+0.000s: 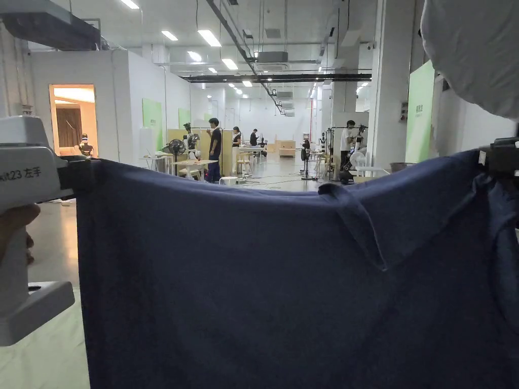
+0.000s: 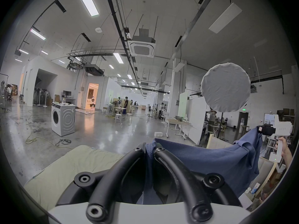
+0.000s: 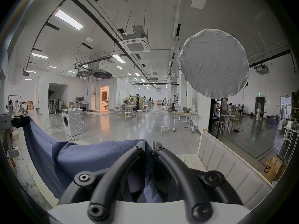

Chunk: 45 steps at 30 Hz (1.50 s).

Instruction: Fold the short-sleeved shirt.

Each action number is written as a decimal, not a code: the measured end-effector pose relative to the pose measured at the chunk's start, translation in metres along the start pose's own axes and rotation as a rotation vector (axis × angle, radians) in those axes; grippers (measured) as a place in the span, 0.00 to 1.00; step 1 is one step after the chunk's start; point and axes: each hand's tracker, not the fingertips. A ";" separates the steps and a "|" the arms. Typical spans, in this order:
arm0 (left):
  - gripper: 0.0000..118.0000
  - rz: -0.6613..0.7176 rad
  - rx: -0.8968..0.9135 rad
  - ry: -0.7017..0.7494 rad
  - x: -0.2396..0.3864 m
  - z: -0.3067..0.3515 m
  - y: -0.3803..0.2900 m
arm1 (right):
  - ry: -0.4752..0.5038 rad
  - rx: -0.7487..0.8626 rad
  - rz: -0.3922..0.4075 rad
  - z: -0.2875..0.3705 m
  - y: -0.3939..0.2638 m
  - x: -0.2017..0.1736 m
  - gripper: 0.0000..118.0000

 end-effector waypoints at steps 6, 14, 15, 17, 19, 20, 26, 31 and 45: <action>0.07 -0.017 -0.031 0.043 0.000 -0.034 -0.012 | 0.000 -0.015 0.005 -0.028 -0.005 -0.008 0.06; 0.07 -0.076 0.006 0.146 0.000 -0.099 -0.036 | -0.054 -0.011 0.079 -0.100 -0.033 -0.037 0.06; 0.07 -0.082 -0.008 0.159 0.000 -0.113 -0.039 | -0.054 -0.014 0.090 -0.114 -0.036 -0.040 0.06; 0.07 -0.058 -0.016 0.138 -0.005 -0.131 -0.043 | -0.061 -0.006 0.093 -0.136 -0.041 -0.044 0.06; 0.07 -0.050 -0.024 0.152 -0.009 -0.150 -0.045 | -0.056 -0.012 0.093 -0.156 -0.041 -0.047 0.06; 0.07 -0.038 -0.021 0.155 -0.013 -0.160 -0.048 | -0.044 -0.017 0.096 -0.171 -0.040 -0.043 0.06; 0.07 -0.046 -0.037 0.168 -0.030 -0.201 -0.053 | -0.024 -0.018 0.041 -0.209 -0.047 -0.040 0.06; 0.07 0.004 -0.028 0.152 -0.043 -0.221 -0.057 | -0.043 -0.031 0.029 -0.245 -0.048 -0.032 0.06; 0.07 0.049 -0.201 0.078 -0.042 -0.244 -0.182 | 0.066 -0.269 0.063 -0.273 -0.178 -0.046 0.06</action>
